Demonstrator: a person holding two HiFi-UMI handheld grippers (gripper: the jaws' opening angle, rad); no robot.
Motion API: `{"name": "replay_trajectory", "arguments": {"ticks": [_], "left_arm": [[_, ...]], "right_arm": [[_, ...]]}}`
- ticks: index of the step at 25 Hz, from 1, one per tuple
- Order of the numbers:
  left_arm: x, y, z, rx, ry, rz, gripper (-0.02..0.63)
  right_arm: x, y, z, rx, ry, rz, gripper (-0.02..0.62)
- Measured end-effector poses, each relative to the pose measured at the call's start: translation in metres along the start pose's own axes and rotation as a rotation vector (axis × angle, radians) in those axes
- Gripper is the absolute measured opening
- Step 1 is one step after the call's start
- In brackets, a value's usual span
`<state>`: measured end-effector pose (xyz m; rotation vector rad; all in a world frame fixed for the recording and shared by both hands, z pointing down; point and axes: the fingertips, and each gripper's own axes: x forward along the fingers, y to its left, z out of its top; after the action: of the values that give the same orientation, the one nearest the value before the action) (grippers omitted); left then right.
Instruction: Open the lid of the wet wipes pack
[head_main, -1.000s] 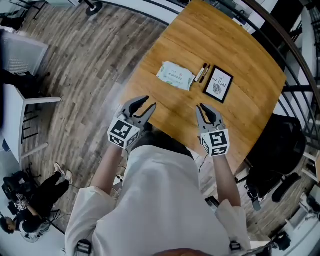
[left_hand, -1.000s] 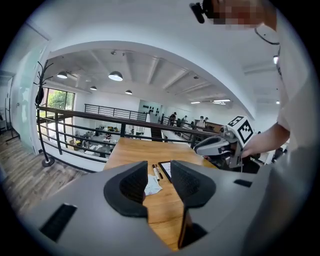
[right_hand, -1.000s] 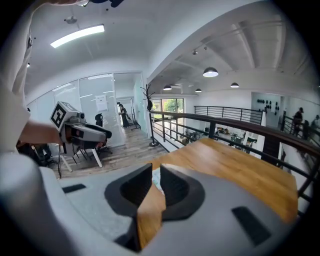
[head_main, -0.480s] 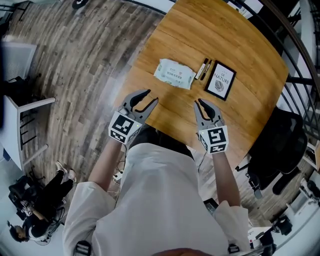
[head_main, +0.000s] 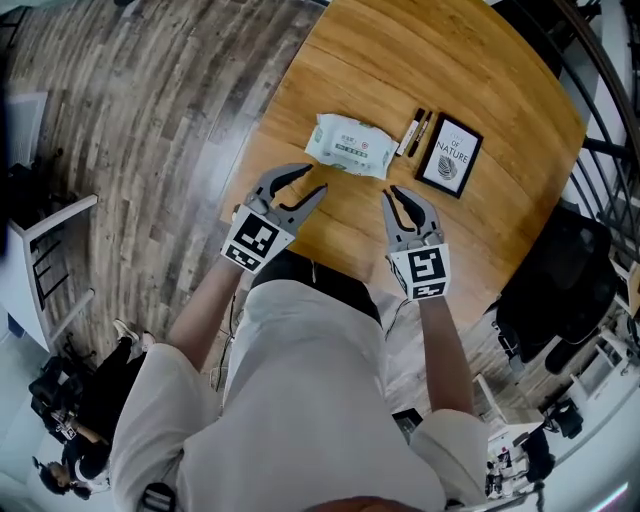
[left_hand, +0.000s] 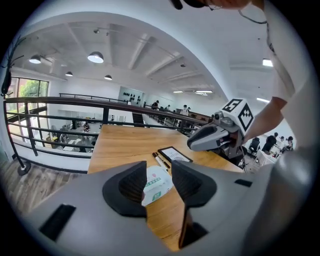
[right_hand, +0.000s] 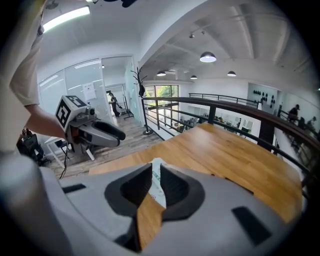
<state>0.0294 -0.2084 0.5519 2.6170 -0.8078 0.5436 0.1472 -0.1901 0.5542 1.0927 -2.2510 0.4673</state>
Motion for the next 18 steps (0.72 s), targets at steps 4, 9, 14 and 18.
{"name": "replay_trajectory", "arguments": {"ticks": [4,9,14,18], "left_arm": [[0.021,0.016,-0.011,0.027,0.023,-0.031,0.152],[0.047,0.029,-0.036,0.073,0.082,-0.065,0.152],[0.068,0.039,-0.06,0.126,0.141,-0.101,0.152],[0.083,0.043,-0.075,0.173,0.175,-0.128,0.153]], "right_arm": [[0.025,0.001,-0.01,-0.01,0.046,0.008,0.035],[0.052,0.003,-0.021,-0.035,0.081,0.004,0.035],[0.077,0.003,-0.034,-0.11,0.128,-0.005,0.035],[0.094,0.002,-0.044,-0.154,0.164,-0.004,0.037]]}}
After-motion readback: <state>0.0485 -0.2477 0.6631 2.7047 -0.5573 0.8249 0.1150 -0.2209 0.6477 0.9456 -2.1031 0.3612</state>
